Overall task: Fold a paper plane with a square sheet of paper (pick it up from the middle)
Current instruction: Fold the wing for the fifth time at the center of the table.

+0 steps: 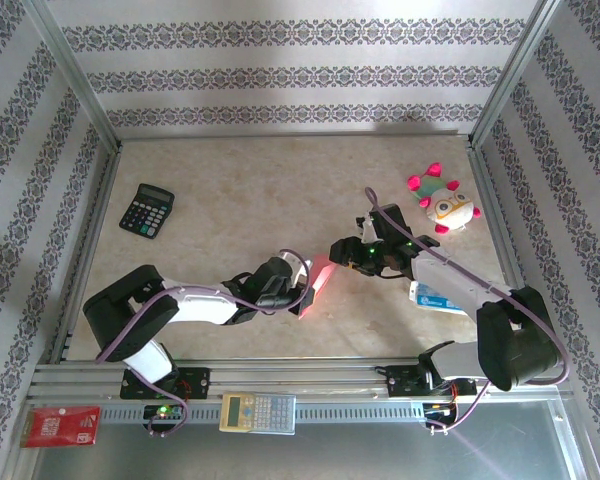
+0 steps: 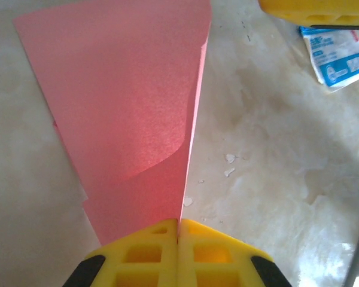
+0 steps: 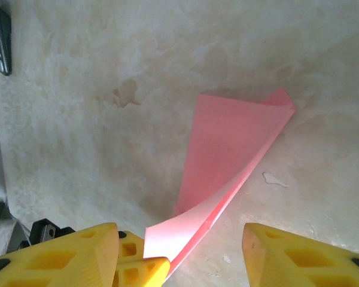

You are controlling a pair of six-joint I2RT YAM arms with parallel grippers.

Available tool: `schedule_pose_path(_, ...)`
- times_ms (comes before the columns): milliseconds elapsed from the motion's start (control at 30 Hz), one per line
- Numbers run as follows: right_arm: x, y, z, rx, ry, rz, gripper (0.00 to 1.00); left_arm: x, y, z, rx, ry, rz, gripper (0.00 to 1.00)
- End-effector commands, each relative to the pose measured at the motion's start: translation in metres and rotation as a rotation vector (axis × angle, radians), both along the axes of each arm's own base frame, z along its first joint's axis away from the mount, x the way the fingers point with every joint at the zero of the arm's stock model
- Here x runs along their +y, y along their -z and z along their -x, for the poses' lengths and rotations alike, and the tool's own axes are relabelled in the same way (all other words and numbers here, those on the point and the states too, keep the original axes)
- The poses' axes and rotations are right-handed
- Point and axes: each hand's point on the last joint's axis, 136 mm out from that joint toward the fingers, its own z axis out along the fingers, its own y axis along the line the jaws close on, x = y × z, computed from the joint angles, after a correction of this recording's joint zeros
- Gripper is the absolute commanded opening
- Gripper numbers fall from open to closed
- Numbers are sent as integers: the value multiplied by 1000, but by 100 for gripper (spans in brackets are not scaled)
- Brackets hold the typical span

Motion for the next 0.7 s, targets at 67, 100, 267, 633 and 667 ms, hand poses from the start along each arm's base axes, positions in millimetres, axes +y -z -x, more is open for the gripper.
schedule_pose_path(67, 0, -2, -2, -53, -59, 63, 56, -7, -7, 2, 123, -14, 165, 0)
schedule_pose_path(100, 0, 0, -2, -48, -59, 65, 55, -7, -6, 3, 137, -16, 176, 0)
schedule_pose_path(267, 2, 7, 0, -32, -68, 67, 54, -1, -2, 1, 200, -35, 229, 0)
schedule_pose_path(633, 8, 16, 6, -12, -86, 72, 53, 2, 10, 1, 319, -61, 316, 0)
schedule_pose_path(667, 9, 16, 6, -14, -87, 72, 53, 2, 10, 0, 325, -64, 325, 0)
